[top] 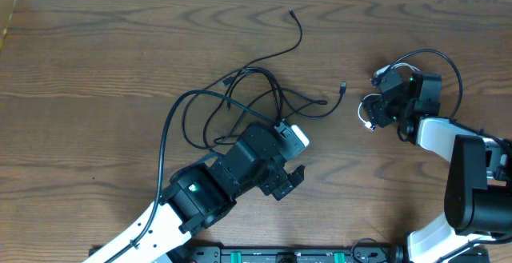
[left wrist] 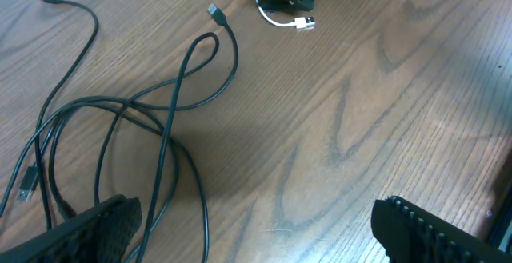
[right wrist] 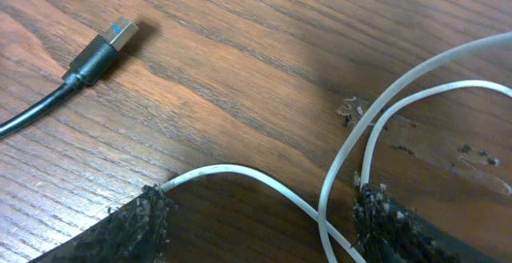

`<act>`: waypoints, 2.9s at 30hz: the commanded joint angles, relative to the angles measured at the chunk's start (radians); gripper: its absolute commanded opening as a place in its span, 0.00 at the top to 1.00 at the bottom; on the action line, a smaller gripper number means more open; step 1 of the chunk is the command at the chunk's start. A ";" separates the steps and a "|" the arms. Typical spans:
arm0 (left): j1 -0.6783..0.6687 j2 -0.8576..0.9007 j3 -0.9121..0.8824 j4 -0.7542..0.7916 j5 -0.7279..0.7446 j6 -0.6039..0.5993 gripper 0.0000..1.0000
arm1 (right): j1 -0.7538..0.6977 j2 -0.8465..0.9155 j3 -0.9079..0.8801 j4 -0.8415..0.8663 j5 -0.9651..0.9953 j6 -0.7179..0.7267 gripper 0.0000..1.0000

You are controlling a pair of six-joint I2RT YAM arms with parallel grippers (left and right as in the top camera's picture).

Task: Untangle cables

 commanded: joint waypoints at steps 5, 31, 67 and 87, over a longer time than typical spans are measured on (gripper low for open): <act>-0.002 -0.002 0.022 0.000 0.013 0.002 0.04 | -0.029 0.066 -0.037 -0.048 0.247 -0.019 0.04; -0.002 -0.002 0.022 0.000 0.013 0.002 0.04 | -0.096 0.135 -0.037 -0.109 0.122 -0.019 0.36; -0.002 -0.002 0.022 0.000 0.013 0.002 0.04 | -0.401 0.135 -0.037 -0.037 0.337 0.050 0.99; -0.002 -0.002 0.022 0.000 0.013 0.002 0.04 | -0.951 0.135 -0.037 0.187 0.002 0.524 0.99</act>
